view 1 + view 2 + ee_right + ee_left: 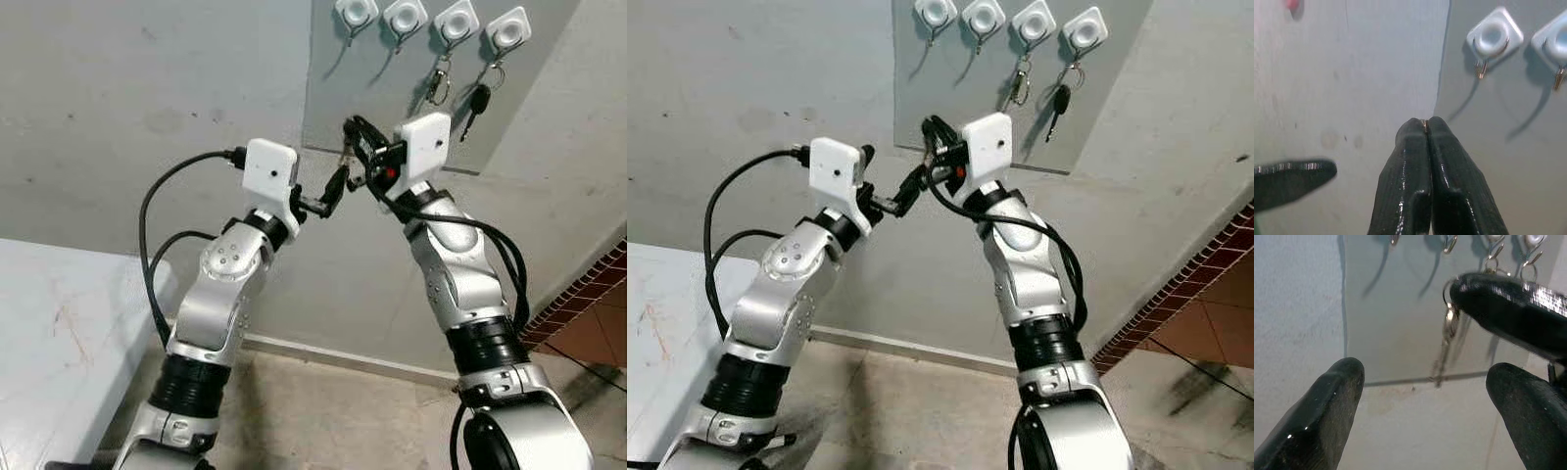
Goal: Hang keys on a hook
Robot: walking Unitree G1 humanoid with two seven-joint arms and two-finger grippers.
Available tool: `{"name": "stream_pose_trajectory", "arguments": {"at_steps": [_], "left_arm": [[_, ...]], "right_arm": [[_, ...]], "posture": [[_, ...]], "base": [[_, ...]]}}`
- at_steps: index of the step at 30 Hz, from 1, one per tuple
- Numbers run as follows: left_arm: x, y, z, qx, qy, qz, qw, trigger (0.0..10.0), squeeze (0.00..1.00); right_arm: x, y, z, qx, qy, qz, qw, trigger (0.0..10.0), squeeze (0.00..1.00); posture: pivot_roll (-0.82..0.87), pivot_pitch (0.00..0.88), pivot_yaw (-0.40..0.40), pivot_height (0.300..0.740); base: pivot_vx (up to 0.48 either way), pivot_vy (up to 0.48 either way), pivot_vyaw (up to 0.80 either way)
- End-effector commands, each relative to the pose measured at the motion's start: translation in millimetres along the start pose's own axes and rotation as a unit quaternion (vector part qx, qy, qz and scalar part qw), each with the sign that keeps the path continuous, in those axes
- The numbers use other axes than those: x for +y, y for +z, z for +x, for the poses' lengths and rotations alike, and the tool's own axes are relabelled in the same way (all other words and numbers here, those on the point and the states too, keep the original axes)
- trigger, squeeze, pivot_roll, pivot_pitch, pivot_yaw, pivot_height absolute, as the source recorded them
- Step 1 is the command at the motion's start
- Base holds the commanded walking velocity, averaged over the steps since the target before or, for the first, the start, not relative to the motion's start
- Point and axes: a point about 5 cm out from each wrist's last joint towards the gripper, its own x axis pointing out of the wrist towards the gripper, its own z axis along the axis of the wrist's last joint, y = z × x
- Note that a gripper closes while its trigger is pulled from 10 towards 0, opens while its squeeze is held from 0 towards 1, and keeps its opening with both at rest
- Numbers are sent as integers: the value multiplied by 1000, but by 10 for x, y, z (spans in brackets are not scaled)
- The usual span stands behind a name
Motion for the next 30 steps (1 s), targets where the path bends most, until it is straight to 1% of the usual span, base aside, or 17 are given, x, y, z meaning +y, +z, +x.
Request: {"name": "stream_pose_trajectory", "arguments": {"at_steps": [1, 3, 4, 6, 7, 9, 15, 25, 30], "left_arm": [[-11, 33, 22, -5, -11, 7, 1000, 10000, 0], [2, 52, 34, -8, -12, 8, 1000, 10000, 0], [2, 52, 34, -8, -12, 8, 1000, 10000, 0], [6, 69, 44, -11, -13, 8, 1000, 10000, 0], [11, 83, 52, -14, -13, 8, 1000, 10000, 0], [10, 98, 57, -16, -14, 8, 1000, 10000, 0], [-1, 129, 59, -22, -17, 8, 1000, 10000, 0], [-18, 124, 50, -22, -18, 5, 1000, 10000, 0], [-16, 118, 44, -22, -17, 4, 1000, 10000, 0]], "right_arm": [[-68, 81, 33, -20, -11, 14, 1000, 10000, 0], [-131, 142, 71, -39, -23, 40, 998, 10000, 0], [-131, 142, 71, -39, -23, 40, 998, 10000, 0], [-175, 174, 90, -48, -32, 55, 997, 10000, 0], [-226, 204, 110, -59, -46, 76, 994, 10000, 0], [-268, 221, 128, -67, -59, 98, 991, 10000, 0], [-316, 216, 182, -66, -73, 123, 987, 10000, 0], [-336, 195, 289, -62, -74, 148, 984, 10000, 0], [-359, 220, 344, -77, -79, 195, 975, 10000, 0]], "posture": [[27, 73, -43, 732], [27, 63, -41, 732], [27, 63, -41, 732], [27, 63, -41, 732], [24, 57, -39, 732], [23, 56, -38, 732], [22, 54, -38, 732], [28, 53, -39, 732], [28, 54, -39, 732]], "base": [[0, 0, 0], [0, 0, 0], [0, 0, 0], [0, 0, 0], [0, 0, 0], [0, 0, 0], [0, 0, 0], [0, 0, 0], [0, 0, 0]]}}
